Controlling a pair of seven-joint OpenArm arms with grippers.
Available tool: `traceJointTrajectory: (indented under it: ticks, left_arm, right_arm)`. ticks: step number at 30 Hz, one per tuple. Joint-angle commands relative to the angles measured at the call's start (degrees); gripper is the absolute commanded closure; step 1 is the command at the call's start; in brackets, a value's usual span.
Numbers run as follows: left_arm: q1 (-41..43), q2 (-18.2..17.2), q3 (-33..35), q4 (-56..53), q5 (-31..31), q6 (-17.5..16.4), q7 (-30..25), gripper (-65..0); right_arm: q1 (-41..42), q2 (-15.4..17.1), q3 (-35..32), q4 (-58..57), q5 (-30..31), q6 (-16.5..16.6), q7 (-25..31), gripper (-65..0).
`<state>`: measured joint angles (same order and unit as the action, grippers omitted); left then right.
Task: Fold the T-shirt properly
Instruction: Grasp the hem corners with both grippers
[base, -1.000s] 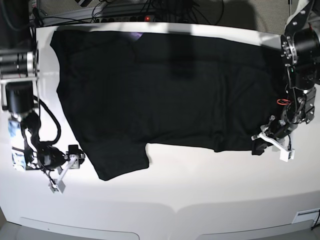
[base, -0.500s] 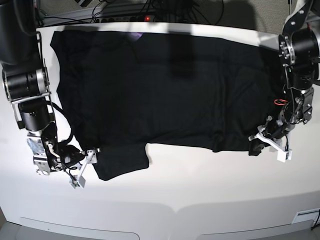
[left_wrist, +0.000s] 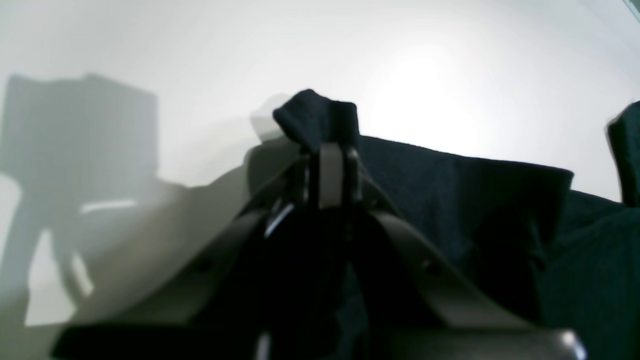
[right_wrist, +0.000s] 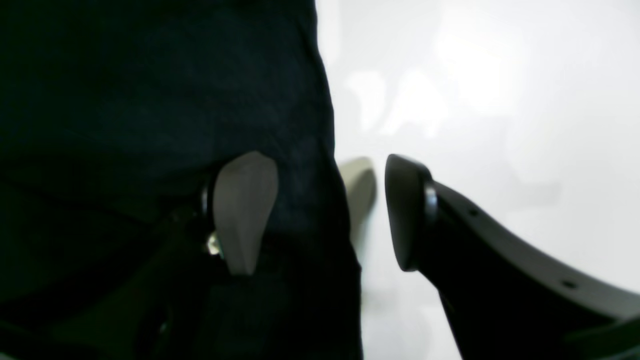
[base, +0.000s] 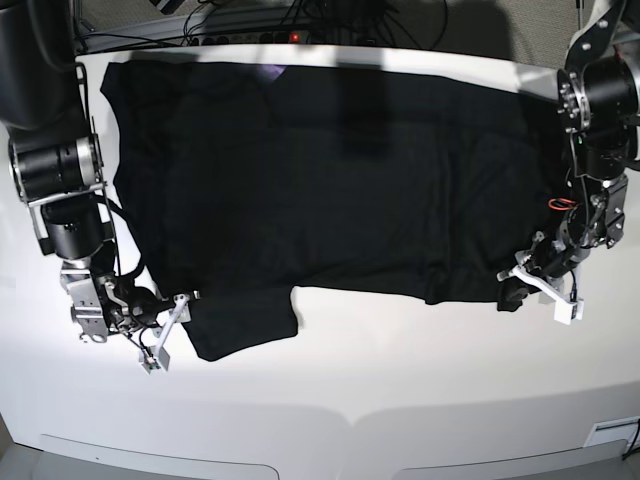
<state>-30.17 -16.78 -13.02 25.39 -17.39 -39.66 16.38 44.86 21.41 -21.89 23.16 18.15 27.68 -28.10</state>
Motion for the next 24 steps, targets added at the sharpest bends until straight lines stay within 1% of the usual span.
traceJointTrajectory:
  ticks: [1,2,3,6,10,13,16,18,20,22,24]
  left_arm:
    - [-1.1,-0.4,0.1,0.5,0.9,-0.3,0.2,0.0]
    - [-1.1,-0.4,0.1,0.5,0.9,-0.3,0.2,0.0]
    - [-1.1,-0.4,0.1,0.5,0.9,-0.3,0.2,0.0]
    - [-1.1,-0.4,0.1,0.5,0.9,-0.3,0.3,0.0]
    - [-1.1,-0.4,0.1,0.5,0.9,-0.3,0.3,0.0]
    - [-1.1,-0.4,0.1,0.5,0.9,-0.3,0.2,0.0]
    - [-1.1,-0.4,0.1,0.5,0.9,-0.3,-0.3,0.0]
    - [-1.1,-0.4,0.1,0.5,0.3,-0.3,-0.6,0.0]
    - [-1.3,-0.4,0.1,0.5,-1.7,-0.3,-0.6,0.0]
    - [-1.4,-0.6,0.1,1.4,-3.6,-0.3,-0.3,0.0]
    - [-1.4,-0.5,0.1,3.4,-5.2,-0.3,1.4,0.0]
  right_arm:
    - [1.9,0.0,0.2,-0.3,0.1,-0.1,0.9,-35.5]
    - [1.7,-0.2,0.2,-1.0,0.1,0.1,1.3,-35.4]
    - [1.6,-0.3,0.2,-1.7,0.0,0.4,1.4,-33.6]
    - [1.6,-0.8,0.2,-3.4,0.0,0.4,1.5,-21.6]
    - [1.6,-0.8,0.2,-3.6,0.0,0.4,1.8,-11.0]
    - [1.6,-0.7,0.2,-3.6,0.0,0.4,2.9,0.0]
    - [1.7,-0.8,0.2,-3.6,0.0,0.4,6.0,0.0]
    - [1.9,-0.8,0.2,-3.3,0.0,0.5,6.3,0.0]
    - [2.1,-0.8,0.2,-2.4,0.0,1.2,5.7,0.0]
    - [2.1,-0.7,0.2,-0.5,0.0,4.5,4.8,0.0]
    - [2.1,-0.6,0.2,1.9,0.1,6.0,3.1,0.0]
